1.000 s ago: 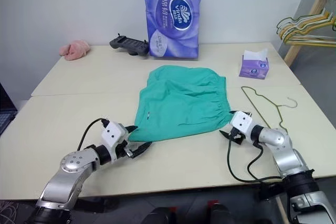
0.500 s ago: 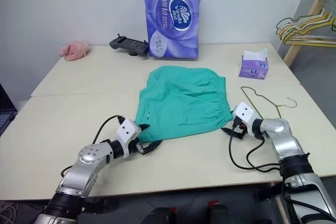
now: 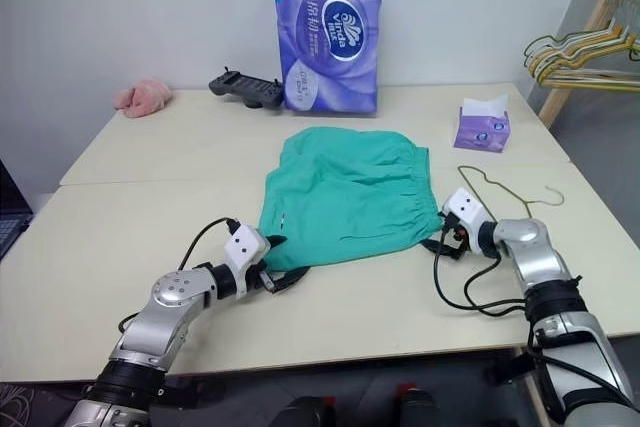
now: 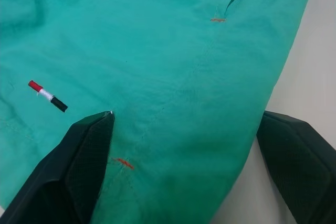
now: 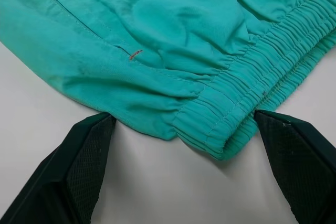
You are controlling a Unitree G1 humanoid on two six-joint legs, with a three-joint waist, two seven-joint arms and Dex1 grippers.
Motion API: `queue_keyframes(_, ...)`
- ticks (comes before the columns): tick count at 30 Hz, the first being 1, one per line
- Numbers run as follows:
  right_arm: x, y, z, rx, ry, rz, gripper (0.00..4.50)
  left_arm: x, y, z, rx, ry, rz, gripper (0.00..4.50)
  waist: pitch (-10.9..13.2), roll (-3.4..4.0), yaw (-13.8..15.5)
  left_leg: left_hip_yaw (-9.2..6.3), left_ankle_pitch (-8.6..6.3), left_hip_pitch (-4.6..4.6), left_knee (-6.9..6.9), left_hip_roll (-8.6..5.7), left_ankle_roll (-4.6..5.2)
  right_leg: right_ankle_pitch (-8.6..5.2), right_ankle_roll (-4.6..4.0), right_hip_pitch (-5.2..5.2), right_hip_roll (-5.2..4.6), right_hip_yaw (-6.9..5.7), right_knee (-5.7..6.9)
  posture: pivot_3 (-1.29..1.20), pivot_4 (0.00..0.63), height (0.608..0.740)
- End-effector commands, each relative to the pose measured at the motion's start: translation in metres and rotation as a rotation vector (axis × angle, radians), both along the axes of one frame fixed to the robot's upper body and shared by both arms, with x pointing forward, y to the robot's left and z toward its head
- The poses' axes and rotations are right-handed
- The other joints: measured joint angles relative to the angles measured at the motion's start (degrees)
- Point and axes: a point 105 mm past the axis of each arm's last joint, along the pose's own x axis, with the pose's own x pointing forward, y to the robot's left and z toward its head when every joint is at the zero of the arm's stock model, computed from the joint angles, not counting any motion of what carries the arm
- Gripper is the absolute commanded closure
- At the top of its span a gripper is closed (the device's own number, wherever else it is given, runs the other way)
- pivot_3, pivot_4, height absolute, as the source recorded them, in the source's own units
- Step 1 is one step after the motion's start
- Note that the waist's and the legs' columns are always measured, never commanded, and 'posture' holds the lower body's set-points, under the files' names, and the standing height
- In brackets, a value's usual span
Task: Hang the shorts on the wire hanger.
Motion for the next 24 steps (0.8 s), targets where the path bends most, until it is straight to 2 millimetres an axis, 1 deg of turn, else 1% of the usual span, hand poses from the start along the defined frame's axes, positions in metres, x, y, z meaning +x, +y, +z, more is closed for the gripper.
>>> queue_keyframes(1,0.002,0.000,0.002,0.019,0.017,-0.007,0.40,-0.006,0.002,-0.007,0.018,0.057,-0.013,0.00,-0.14,0.03,-0.02,0.00,0.00,0.00,0.00,0.00,0.00,0.00,0.00,0.00,0.00,0.00,0.00,0.04,0.087,0.740)
queue_keyframes(3,0.001,0.000,0.003,0.021,0.019,-0.003,0.93,-0.007,0.005,-0.009,0.024,0.070,-0.014,0.00,-0.23,0.12,-0.08,0.00,0.00,0.00,-0.01,0.00,0.01,0.00,0.00,0.00,0.00,0.01,0.00,0.05,0.087,0.740)
queue_keyframes(5,0.002,0.000,0.004,0.022,0.017,-0.004,1.58,-0.006,0.009,-0.010,0.043,0.065,0.002,0.41,-0.28,0.17,-0.09,0.00,-0.01,0.01,-0.02,0.00,0.01,0.00,0.00,0.00,0.00,0.00,0.00,0.05,0.087,0.740)
queue_keyframes(6,0.002,0.000,0.004,0.022,0.016,-0.003,1.99,-0.005,0.012,-0.010,0.054,0.064,0.011,0.64,-0.28,0.17,-0.12,-0.01,0.00,0.01,-0.02,0.00,0.01,0.00,0.00,0.00,0.00,0.00,0.00,0.05,0.087,0.740)
queue_keyframes(10,0.002,0.000,0.005,0.015,0.007,-0.002,3.34,-0.005,0.016,-0.008,0.043,0.065,0.018,1.81,-0.31,0.18,-0.17,-0.02,-0.02,0.02,-0.02,0.01,0.03,0.00,0.00,0.00,0.00,0.01,0.03,0.05,0.089,0.740)
queue_keyframes(13,0.002,-0.002,0.006,0.011,0.004,-0.001,4.35,-0.005,0.020,-0.007,0.045,0.066,0.018,2.69,-0.31,0.18,-0.27,-0.02,-0.12,0.03,-0.02,0.01,0.21,0.00,0.00,-0.01,0.01,0.01,0.04,0.05,0.090,0.740)
queue_keyframes(14,0.002,-0.003,0.006,0.007,0.001,-0.002,4.50,-0.005,0.022,-0.006,0.047,0.066,0.021,3.05,-0.31,0.18,-0.30,-0.02,-0.12,0.03,-0.02,0.01,0.21,0.00,0.00,-0.01,0.01,0.02,0.04,0.05,0.090,0.740)
queue_keyframes(15,0.001,-0.003,0.006,0.008,-0.001,-0.004,4.50,-0.005,0.024,-0.006,0.048,0.065,0.025,3.30,-0.31,0.19,-0.32,-0.02,-0.12,0.03,-0.02,0.01,0.22,0.00,0.00,-0.01,0.01,0.01,0.04,0.05,0.090,0.740)
queue_keyframes(16,0.001,-0.003,0.006,0.009,-0.002,-0.006,4.50,-0.005,0.025,-0.006,0.051,0.064,0.028,3.68,-0.31,0.18,-0.33,-0.02,-0.12,0.03,-0.02,0.01,0.22,0.00,0.00,-0.01,0.01,0.01,0.04,0.04,0.093,0.740)
queue_keyframes(17,0.002,-0.003,0.006,0.009,-0.004,-0.007,4.50,-0.005,0.027,-0.005,0.055,0.061,0.031,3.92,-0.31,0.18,-0.34,-0.03,-0.12,0.03,-0.02,0.01,0.22,0.00,0.00,-0.01,0.01,0.02,0.04,0.04,0.093,0.740)
queue_keyframes(18,0.001,-0.003,0.007,0.008,-0.007,-0.007,4.50,-0.005,0.028,-0.005,0.060,0.057,0.035,4.25,-0.31,0.19,-0.36,-0.03,-0.12,0.03,-0.02,0.01,0.22,0.00,0.00,-0.02,0.01,0.02,0.04,0.04,0.093,0.740)
queue_keyframes(19,0.001,-0.003,0.007,0.008,-0.009,-0.006,4.50,-0.004,0.028,-0.005,0.064,0.055,0.037,4.42,-0.31,0.19,-0.36,-0.03,-0.12,0.03,-0.02,0.01,0.22,0.00,0.00,-0.02,0.01,0.01,0.04,0.04,0.094,0.740)
queue_keyframes(22,-0.002,-0.002,0.007,-0.006,-0.014,0.011,4.50,-0.004,0.029,-0.002,0.085,0.035,0.032,4.42,-0.31,0.19,-0.37,-0.03,-0.12,0.03,-0.02,0.01,0.22,0.00,0.00,-0.02,0.01,0.02,0.04,0.04,0.094,0.740)
queue_keyframes(24,-0.007,-0.001,0.007,-0.001,-0.003,0.027,4.50,-0.007,0.029,0.000,0.096,0.030,0.017,4.42,-0.31,0.19,-0.36,-0.05,-0.13,0.02,-0.03,0.01,0.22,0.00,0.00,-0.02,0.00,0.02,0.03,0.04,0.094,0.740)
